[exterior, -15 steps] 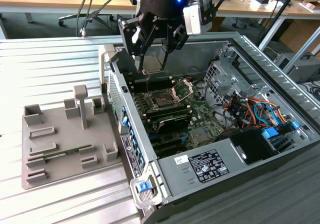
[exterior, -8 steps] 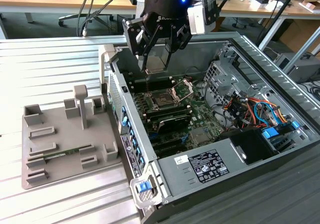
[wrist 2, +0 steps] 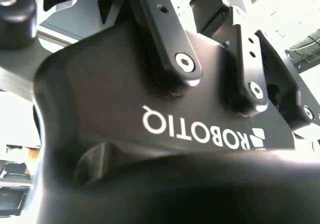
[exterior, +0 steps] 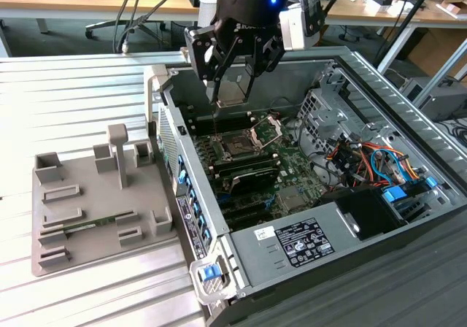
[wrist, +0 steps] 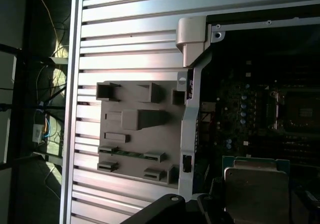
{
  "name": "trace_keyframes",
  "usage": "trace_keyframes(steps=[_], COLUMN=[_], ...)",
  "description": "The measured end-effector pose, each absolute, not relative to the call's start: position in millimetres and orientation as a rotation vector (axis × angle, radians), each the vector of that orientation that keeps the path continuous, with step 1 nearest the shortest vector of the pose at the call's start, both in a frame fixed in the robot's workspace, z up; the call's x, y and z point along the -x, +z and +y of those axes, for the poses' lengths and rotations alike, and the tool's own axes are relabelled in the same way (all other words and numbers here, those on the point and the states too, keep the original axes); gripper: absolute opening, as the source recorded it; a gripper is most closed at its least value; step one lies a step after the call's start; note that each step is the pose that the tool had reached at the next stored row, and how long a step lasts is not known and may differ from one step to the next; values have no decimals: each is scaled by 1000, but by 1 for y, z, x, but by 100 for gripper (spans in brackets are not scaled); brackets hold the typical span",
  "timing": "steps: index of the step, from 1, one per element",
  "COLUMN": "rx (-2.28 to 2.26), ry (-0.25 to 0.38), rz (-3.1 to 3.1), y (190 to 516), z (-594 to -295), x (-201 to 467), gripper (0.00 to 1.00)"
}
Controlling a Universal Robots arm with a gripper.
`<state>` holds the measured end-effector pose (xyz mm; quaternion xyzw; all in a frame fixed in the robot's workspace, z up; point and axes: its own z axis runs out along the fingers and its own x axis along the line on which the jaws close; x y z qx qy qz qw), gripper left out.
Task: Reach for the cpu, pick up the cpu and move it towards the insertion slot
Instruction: 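Pick up the cpu and move it towards the insertion slot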
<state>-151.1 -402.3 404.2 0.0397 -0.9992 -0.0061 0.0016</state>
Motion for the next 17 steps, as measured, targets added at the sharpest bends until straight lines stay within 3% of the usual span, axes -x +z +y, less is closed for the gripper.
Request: trace_keyframes(steps=[17], rx=[-125], ry=[-19], rz=[-3136], y=[404], z=[-402], x=[136], gripper=[55])
